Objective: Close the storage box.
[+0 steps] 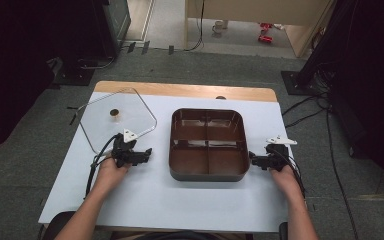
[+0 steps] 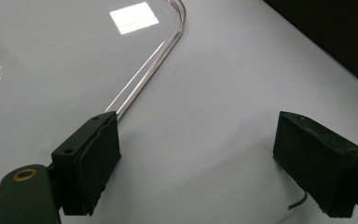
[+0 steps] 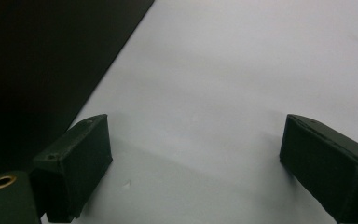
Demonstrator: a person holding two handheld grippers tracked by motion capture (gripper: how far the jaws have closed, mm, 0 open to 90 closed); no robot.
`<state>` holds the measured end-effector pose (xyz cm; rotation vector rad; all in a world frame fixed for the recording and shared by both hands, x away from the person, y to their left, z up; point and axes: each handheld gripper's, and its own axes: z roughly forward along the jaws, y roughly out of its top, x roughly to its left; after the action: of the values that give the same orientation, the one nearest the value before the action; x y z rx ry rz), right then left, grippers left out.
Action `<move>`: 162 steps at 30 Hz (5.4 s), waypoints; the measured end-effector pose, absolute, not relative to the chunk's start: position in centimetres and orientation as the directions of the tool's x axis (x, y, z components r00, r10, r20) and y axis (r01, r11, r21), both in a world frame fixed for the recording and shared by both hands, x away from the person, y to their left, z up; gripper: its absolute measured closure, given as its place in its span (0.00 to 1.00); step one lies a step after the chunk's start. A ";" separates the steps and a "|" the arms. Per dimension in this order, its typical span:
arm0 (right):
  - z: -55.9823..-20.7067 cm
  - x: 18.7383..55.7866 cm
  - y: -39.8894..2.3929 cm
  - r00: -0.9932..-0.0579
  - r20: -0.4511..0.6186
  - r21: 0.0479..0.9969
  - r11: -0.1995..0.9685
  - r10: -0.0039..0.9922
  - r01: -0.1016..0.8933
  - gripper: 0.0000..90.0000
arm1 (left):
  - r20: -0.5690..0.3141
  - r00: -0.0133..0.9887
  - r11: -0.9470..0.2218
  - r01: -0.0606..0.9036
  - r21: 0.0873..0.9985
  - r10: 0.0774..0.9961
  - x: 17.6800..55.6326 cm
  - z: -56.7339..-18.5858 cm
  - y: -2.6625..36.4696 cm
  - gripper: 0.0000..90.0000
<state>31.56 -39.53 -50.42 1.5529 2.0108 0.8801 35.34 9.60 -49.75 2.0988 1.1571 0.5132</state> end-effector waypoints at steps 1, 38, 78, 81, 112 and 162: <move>-50.4 31.6 -39.5 -0.265 0.032 0.718 0.163 0.964 0.677 0.09 | 0.016 0.527 -0.377 0.587 0.717 0.850 35.4 -49.7 9.6 0.17; -50.4 31.6 -39.5 -0.265 0.032 0.718 0.162 0.964 0.677 0.09 | -0.019 0.596 -0.438 0.612 0.658 0.803 35.4 -46.8 10.5 0.18; -50.4 31.6 -39.5 -0.266 0.030 0.717 0.165 0.963 0.677 0.09 | -0.018 0.485 -0.335 0.629 0.702 0.874 39.7 -44.6 14.6 0.28; -50.4 31.6 -39.5 -0.266 0.031 0.718 0.164 0.964 0.677 0.09 | -0.012 0.480 -0.335 0.631 0.700 0.877 40.2 -44.7 14.8 0.28; -50.4 31.6 -39.5 -0.266 0.031 0.717 0.164 0.964 0.677 0.09 | -0.025 0.374 -0.245 0.654 0.715 0.927 45.9 -46.1 17.7 0.38; -50.4 31.6 -39.5 -0.265 0.035 0.717 0.160 0.964 0.678 0.09 | 0.000 0.375 -0.272 0.673 0.687 0.927 47.6 -46.2 17.6 0.66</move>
<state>31.56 -39.55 -50.42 1.5560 2.0109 0.8828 47.63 17.64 -46.16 2.0381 1.3743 0.5475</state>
